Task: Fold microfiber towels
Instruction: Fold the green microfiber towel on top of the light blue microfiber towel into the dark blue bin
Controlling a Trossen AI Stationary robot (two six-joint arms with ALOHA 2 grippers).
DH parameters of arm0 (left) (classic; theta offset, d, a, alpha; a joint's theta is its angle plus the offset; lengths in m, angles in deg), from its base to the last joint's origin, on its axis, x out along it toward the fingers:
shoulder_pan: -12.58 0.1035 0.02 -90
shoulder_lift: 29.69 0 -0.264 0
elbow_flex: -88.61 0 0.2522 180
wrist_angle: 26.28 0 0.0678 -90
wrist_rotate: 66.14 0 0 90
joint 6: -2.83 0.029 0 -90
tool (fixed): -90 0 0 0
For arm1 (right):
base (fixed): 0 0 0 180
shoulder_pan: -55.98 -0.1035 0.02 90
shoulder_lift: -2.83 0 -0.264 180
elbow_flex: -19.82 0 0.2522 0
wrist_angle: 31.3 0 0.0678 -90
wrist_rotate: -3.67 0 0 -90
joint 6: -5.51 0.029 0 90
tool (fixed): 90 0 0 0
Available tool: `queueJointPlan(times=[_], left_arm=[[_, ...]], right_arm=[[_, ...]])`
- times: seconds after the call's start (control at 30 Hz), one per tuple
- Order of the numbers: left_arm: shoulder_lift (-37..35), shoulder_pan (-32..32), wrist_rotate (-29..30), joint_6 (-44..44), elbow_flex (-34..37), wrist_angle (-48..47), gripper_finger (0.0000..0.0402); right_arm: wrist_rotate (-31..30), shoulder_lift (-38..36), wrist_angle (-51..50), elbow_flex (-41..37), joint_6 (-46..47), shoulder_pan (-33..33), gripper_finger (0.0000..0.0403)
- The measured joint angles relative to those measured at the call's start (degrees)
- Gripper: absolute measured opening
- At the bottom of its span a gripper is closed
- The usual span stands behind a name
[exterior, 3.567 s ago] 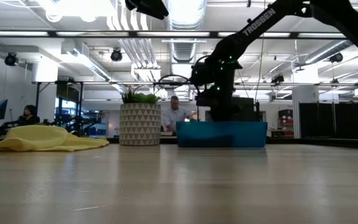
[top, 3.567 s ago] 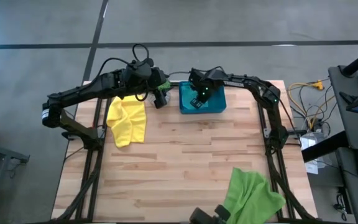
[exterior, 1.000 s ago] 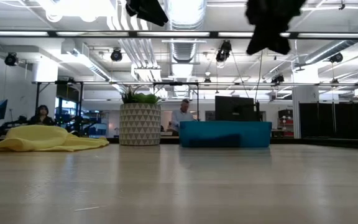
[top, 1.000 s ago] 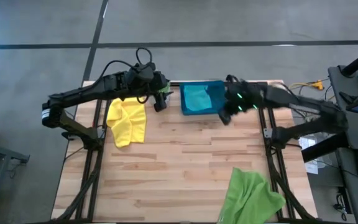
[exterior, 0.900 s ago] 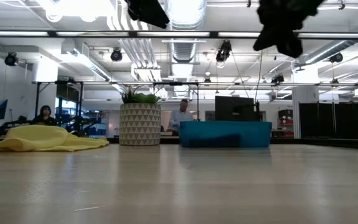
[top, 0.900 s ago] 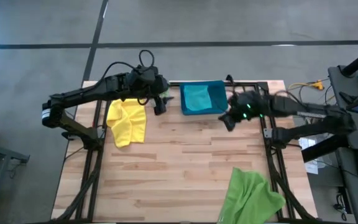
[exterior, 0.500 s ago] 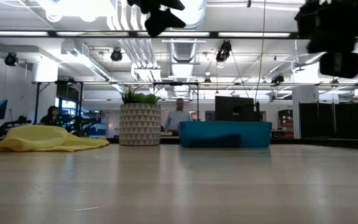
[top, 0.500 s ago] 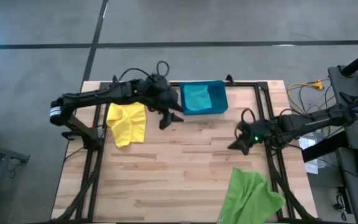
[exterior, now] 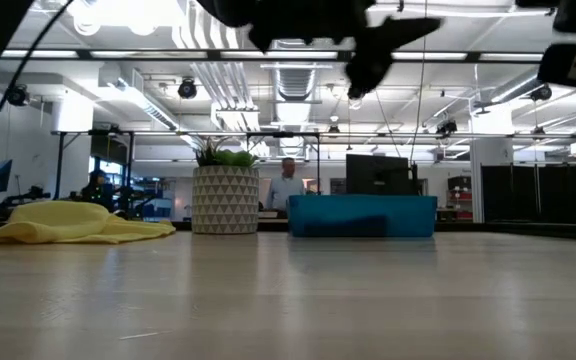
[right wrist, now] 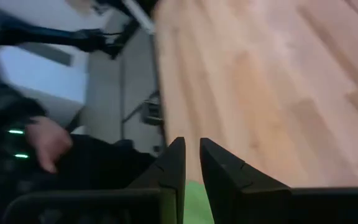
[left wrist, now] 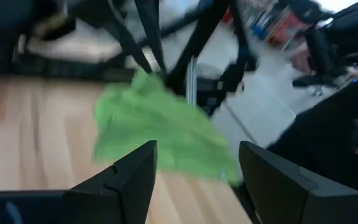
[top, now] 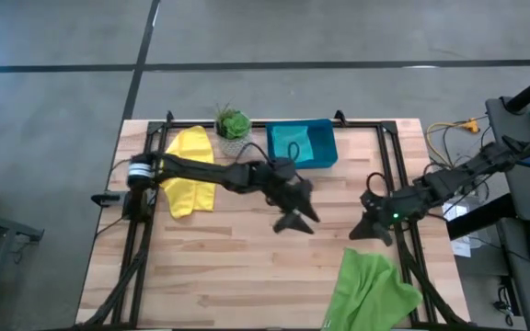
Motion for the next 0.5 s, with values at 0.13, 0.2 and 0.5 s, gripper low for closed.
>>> queueJointPlan(times=[0.13,0.2,0.5], left_arm=[[6.23,-1.65,7.36,4.44,-4.24,5.96,0.0215],[9.19,-2.47,10.53,7.32,-6.78,4.55,0.0215],[23.23,-7.29,17.42,11.09,-20.26,3.56,0.0215]], right_arm=[[-5.25,-2.72,1.35,2.22,-1.87,-4.04,0.0044],[-7.66,-3.99,1.26,3.23,-3.07,-5.57,0.0044],[-9.81,-8.84,0.64,5.89,-6.92,-7.85,0.0043]])
